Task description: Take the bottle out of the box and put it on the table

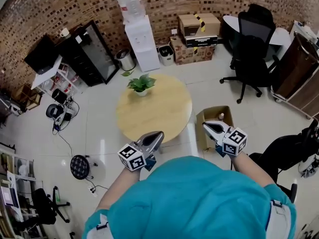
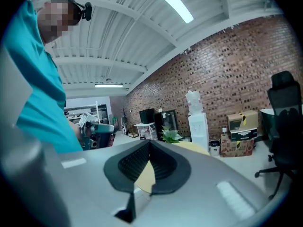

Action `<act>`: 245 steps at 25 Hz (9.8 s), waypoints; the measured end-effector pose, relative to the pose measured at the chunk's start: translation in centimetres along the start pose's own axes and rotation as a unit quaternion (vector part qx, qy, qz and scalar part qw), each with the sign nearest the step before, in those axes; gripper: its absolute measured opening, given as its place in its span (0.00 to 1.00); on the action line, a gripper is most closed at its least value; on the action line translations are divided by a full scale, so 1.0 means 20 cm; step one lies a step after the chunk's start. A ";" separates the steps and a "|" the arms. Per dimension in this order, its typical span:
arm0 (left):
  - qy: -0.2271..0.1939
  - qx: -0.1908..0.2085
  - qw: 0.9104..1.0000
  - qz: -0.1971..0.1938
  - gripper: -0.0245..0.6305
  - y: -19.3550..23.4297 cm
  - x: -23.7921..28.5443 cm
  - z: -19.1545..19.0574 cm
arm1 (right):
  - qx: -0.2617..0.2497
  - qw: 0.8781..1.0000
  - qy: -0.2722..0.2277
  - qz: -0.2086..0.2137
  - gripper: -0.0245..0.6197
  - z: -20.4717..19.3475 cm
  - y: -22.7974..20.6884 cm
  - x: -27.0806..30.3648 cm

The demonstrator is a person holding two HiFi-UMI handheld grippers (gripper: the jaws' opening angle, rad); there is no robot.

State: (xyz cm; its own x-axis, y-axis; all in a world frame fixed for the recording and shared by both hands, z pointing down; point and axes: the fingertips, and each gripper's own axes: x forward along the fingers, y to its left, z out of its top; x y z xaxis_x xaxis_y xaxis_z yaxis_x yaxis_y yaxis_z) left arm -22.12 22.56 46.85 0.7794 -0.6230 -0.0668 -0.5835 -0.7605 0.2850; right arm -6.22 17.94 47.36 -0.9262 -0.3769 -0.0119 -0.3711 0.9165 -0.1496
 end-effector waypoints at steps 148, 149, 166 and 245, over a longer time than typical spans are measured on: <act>0.240 -0.057 0.966 0.081 0.04 1.64 0.86 -0.07 | -0.107 0.830 0.532 0.131 0.27 -0.13 -1.56 1.12; 0.228 -0.051 0.968 0.096 0.04 1.66 0.79 -0.03 | -0.122 0.828 0.527 0.148 0.27 -0.09 -1.50 1.19; 0.080 -0.031 0.930 0.357 0.04 1.90 0.01 0.17 | -0.293 0.723 0.496 0.381 0.27 -0.23 -0.96 2.08; 0.061 0.003 0.980 0.190 0.04 0.20 0.21 0.20 | 0.031 0.984 0.086 0.154 0.04 0.08 -0.15 0.41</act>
State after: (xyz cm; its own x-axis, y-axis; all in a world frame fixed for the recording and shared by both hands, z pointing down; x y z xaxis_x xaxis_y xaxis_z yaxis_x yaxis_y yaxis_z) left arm -22.01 16.20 43.92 0.5262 -0.8355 0.1584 -0.8382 -0.4783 0.2619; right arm -12.67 11.85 46.15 -0.9936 -0.0495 0.1014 -0.0714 0.9718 -0.2247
